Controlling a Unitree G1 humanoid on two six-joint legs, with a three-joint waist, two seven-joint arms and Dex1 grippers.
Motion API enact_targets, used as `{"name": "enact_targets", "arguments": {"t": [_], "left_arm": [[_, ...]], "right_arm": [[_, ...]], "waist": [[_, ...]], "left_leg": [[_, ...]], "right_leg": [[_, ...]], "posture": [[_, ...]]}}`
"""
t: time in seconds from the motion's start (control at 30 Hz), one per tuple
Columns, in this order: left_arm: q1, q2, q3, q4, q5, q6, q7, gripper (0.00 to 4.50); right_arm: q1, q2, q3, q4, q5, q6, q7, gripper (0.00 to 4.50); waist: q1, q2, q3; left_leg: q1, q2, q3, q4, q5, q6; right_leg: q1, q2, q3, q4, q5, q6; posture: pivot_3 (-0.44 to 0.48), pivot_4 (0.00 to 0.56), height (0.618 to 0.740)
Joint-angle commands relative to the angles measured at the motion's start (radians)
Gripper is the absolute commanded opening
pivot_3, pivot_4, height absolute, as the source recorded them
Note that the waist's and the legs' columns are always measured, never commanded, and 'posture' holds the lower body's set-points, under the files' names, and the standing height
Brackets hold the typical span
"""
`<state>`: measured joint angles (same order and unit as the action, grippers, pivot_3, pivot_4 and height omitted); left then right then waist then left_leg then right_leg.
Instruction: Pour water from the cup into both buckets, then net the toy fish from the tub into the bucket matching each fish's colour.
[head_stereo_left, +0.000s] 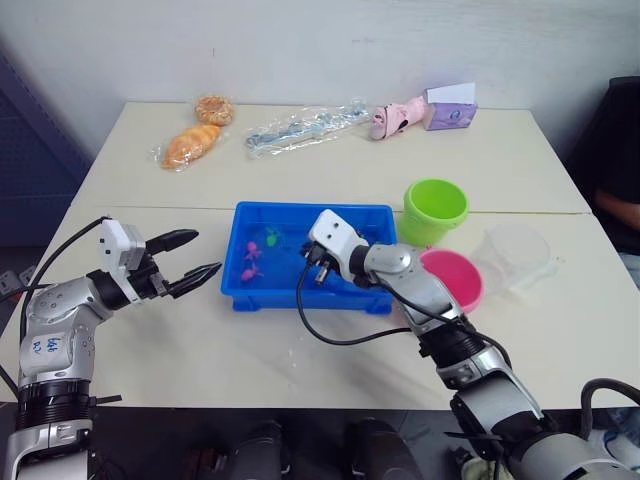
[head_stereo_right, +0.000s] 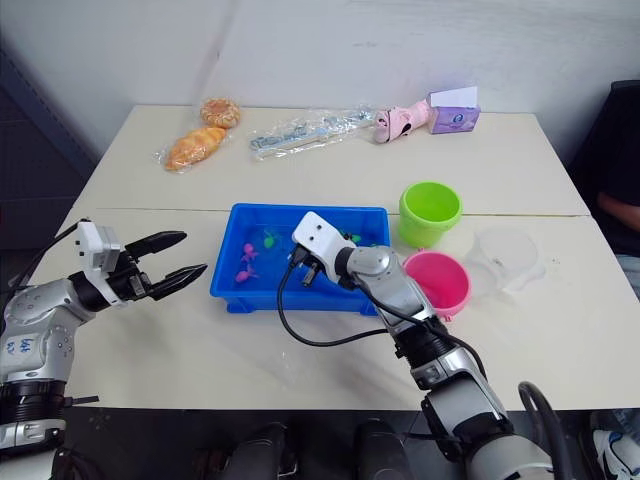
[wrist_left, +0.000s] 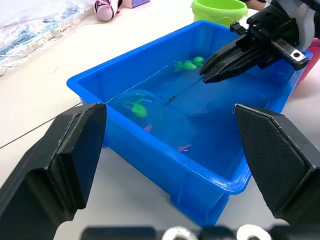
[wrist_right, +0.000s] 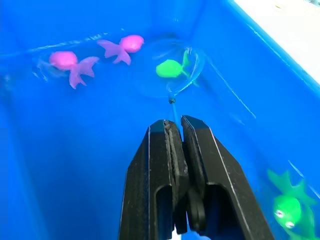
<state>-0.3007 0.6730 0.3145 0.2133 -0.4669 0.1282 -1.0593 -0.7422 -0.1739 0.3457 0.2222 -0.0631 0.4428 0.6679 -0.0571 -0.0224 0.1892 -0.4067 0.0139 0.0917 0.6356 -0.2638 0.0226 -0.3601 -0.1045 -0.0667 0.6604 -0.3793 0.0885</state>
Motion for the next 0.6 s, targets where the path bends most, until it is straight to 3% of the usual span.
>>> {"name": "enact_targets", "arguments": {"t": [0.03, 0.33, 0.6], "left_arm": [[-0.003, 0.011, 0.012, -0.017, -0.008, -0.015, 0.004, 4.36], [0.001, 0.005, 0.011, -0.019, -0.008, -0.018, 0.008, 4.36], [-0.002, -0.003, 0.000, -0.013, -0.006, -0.026, 0.008, 4.36]], "right_arm": [[0.010, 0.004, -0.025, -0.107, 0.057, 0.064, 0.041, 0.00], [0.044, -0.004, -0.109, -0.250, 0.182, 0.272, 0.044, 0.00], [0.073, -0.088, -0.151, -0.356, 0.257, 0.392, 0.056, 0.00]], "waist": [[0.000, 0.000, 0.000], [0.001, 0.000, 0.000], [0.002, 0.000, 0.000]], "left_leg": [[0.000, 0.000, 0.000, 0.000, 0.000, 0.000], [0.000, 0.000, 0.000, -0.001, 0.000, 0.000], [0.000, 0.000, 0.000, -0.002, 0.000, 0.000]], "right_leg": [[0.000, 0.000, 0.000, 0.000, 0.000, 0.000], [0.000, 0.000, 0.000, -0.001, 0.000, 0.000], [0.000, 0.000, 0.000, -0.001, 0.000, 0.000]], "posture": [[0.000, 0.150, 0.740], [0.000, 0.150, 0.740], [0.000, 0.150, 0.740]]}}
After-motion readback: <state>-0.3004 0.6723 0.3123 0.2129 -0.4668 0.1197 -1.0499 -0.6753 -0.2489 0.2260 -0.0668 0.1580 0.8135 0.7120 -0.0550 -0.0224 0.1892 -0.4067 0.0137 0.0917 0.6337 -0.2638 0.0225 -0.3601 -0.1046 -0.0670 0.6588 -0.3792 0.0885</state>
